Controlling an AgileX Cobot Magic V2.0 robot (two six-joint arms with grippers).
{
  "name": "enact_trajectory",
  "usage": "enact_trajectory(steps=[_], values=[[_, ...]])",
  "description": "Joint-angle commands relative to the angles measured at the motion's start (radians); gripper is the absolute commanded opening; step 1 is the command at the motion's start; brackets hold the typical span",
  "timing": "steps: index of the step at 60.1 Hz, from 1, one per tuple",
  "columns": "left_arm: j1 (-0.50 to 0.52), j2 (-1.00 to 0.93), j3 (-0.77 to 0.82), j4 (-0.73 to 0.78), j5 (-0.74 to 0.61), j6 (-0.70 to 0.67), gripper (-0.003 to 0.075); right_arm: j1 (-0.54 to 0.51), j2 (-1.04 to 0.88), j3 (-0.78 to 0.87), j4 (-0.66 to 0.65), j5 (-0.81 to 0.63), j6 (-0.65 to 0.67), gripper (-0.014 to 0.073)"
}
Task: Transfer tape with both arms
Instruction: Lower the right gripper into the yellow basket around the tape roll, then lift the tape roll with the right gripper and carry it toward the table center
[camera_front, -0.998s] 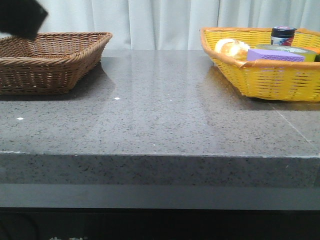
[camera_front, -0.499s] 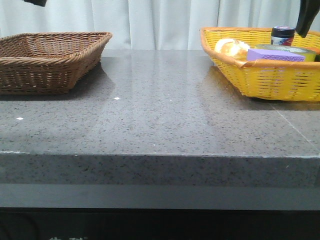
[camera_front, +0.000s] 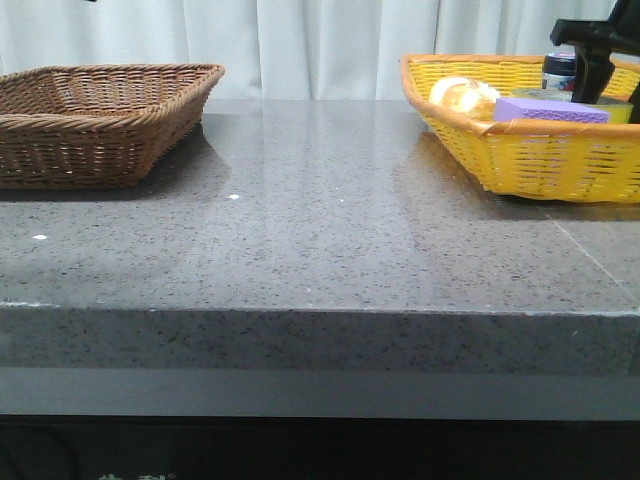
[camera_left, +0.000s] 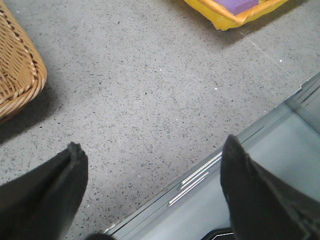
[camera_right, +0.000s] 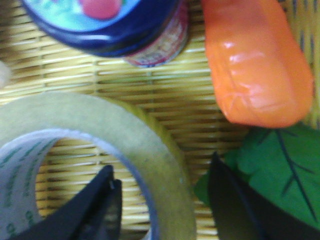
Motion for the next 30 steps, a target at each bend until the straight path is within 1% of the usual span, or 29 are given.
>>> enact_trajectory(steps=[1, 6, 12, 20, 30], values=[[-0.010, -0.008, -0.036, 0.003, -0.070, -0.012, 0.0545, -0.005, -0.054, -0.036, 0.014, -0.036, -0.003, 0.0284], [-0.010, -0.008, -0.036, 0.003, -0.070, -0.012, 0.0545, -0.005, -0.054, -0.036, 0.014, -0.036, -0.005, 0.0203], [-0.010, -0.008, -0.036, 0.003, -0.070, -0.012, 0.0545, -0.005, -0.054, -0.057, 0.014, -0.014, -0.005, 0.0134], [-0.010, -0.008, -0.036, 0.003, -0.070, -0.012, 0.0545, -0.005, -0.065, -0.100, 0.011, 0.025, -0.005, 0.0110], [-0.010, -0.008, -0.036, 0.003, -0.070, -0.012, 0.0545, -0.005, -0.094, -0.157, 0.013, 0.072, -0.005, 0.0111]])
